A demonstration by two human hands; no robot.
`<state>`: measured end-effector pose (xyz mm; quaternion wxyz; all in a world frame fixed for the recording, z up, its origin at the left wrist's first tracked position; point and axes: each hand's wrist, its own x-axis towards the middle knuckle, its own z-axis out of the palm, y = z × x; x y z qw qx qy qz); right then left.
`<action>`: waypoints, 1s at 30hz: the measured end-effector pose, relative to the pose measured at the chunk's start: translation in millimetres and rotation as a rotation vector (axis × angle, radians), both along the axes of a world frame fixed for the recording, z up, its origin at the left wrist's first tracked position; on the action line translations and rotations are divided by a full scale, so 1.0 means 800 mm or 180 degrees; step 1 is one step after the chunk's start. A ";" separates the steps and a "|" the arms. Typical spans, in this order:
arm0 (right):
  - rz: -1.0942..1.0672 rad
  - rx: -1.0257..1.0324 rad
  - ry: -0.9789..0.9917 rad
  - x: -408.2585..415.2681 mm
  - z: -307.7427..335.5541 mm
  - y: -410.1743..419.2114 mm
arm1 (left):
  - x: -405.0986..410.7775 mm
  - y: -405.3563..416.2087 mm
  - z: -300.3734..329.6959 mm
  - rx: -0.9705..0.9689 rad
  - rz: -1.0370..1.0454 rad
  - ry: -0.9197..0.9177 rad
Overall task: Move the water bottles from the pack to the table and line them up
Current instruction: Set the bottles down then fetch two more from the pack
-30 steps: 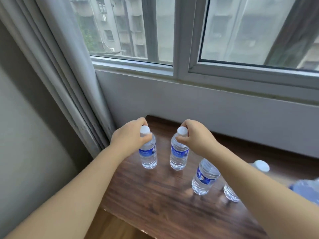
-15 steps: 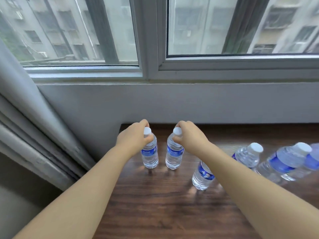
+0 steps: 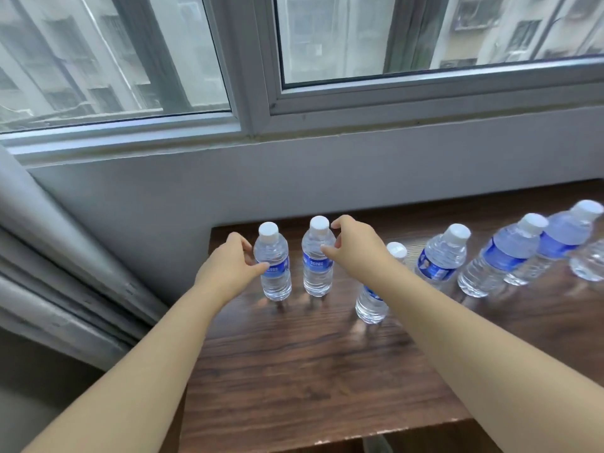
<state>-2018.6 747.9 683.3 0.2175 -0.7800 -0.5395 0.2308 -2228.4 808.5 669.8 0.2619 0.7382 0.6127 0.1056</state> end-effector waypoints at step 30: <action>-0.2876 0.0001 0.2090 0.421 -0.127 -0.636 | 0.565 -0.358 -0.096 -0.1996 -0.2685 -0.0388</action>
